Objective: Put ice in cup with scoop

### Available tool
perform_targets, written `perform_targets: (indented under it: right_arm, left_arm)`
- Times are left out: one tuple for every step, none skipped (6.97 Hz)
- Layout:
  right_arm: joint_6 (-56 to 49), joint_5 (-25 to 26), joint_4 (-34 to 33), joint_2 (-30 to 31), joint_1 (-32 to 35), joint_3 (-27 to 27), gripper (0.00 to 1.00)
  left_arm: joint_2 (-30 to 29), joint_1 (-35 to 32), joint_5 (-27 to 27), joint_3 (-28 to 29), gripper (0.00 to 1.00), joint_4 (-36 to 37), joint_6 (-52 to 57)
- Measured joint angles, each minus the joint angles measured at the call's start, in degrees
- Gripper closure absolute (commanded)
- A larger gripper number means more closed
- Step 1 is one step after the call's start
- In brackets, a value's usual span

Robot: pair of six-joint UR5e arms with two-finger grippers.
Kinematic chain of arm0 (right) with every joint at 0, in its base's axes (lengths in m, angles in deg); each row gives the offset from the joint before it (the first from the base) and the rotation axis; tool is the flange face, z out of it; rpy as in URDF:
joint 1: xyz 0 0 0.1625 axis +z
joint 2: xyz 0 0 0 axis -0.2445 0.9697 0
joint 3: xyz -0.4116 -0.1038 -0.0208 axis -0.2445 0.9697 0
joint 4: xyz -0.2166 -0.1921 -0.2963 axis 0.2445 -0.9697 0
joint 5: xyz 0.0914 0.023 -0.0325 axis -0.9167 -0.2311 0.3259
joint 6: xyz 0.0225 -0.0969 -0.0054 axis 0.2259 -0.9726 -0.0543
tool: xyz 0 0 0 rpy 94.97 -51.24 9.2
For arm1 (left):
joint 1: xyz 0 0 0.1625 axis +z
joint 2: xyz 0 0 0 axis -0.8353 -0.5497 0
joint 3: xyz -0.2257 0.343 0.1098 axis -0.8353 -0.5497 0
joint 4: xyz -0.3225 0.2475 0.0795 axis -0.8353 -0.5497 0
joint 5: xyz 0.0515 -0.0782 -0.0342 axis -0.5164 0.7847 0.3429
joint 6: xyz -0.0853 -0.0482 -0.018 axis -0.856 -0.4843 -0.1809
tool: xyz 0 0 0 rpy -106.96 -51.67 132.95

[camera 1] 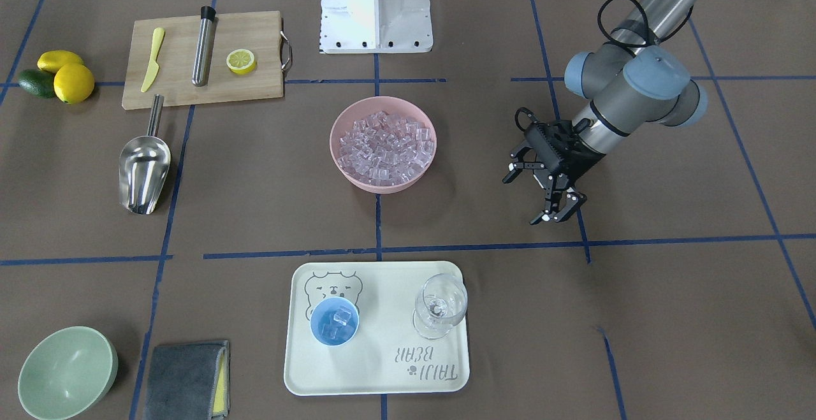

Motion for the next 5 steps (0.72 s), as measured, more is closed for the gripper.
perform_targets:
  right_arm:
    - [0.00, 0.02, 0.04, -0.10, 0.00, 0.03, 0.00]
    - [-0.03, 0.02, 0.04, -0.35, 0.01, 0.11, 0.00]
    - [-0.07, 0.01, -0.06, -0.93, -0.01, 0.32, 0.00]
    - [-0.11, -0.04, -0.19, -1.69, -0.03, 0.77, 0.00]
    - [-0.09, -0.08, -0.30, -2.23, -0.03, 1.42, 0.00]
  left_arm:
    - [0.05, -4.01, 1.52, -3.68, 0.00, 10.56, 0.01]
    - [0.15, -8.03, 3.02, -6.51, 0.00, 19.35, 0.05]
    - [0.79, -12.63, 4.32, -8.24, 0.00, 25.89, 0.09]
    - [2.05, -17.84, 5.69, -8.52, 0.00, 30.45, 0.11]
    - [2.98, -24.12, 8.84, -7.28, 0.00, 35.31, 0.12]
